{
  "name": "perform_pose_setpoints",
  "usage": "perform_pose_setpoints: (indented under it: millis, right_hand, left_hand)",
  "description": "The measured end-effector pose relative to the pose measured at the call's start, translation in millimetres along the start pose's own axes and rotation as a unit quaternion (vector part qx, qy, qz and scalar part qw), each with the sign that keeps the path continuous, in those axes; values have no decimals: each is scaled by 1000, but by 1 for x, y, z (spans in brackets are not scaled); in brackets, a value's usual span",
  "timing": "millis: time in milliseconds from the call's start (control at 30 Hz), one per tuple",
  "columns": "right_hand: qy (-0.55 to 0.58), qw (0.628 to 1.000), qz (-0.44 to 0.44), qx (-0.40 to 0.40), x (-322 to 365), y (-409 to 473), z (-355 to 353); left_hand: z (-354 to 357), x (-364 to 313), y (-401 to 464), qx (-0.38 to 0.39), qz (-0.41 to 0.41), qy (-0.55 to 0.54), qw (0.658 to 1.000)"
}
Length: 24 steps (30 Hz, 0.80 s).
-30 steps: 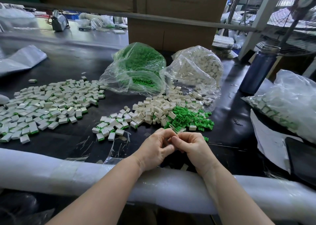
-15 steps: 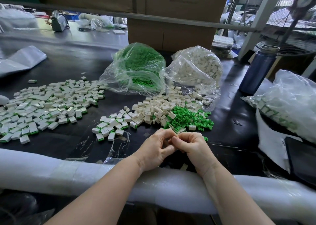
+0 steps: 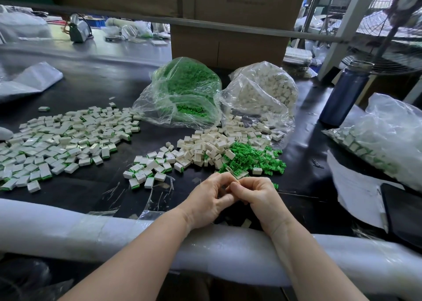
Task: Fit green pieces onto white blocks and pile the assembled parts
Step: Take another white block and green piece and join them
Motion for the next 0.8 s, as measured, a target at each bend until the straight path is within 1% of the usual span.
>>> perform_pose_setpoints:
  millis: [167,300,367,467,633,800]
  right_hand:
    - [5,1000,-10,2,1,0,2]
    - [-36,998,-47,4,3,1,5]
    - [-24,998,-55,-10,3,1,4]
    - [-11,997,-64,-39,3,2,-1]
    - [-38,994,-86,-46,6,0,-3]
    - [-98,989,-92,-59,6,0,-4]
  left_hand:
    - [-2,-2,0,-7,-1,-8,1000]
    - [-7,-1,0,-48,-10,-14,999]
    - [-9,1,1,-74,-24,-10,997]
    - [-11,3,0,-94,-34,-7,995]
    - [-10,5,1,-88,-46,20,995]
    - [-8,7,1,-82,-49,47,994]
Point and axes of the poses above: each hand's wrist, its own y-axis towards the middle knuckle, its own z-axis out of the palm, x = y × z, the point moved 4 cm from there along y, towards the middle knuckle, and after that the axes turned 13 degrees about y, right-handed, at the moved point
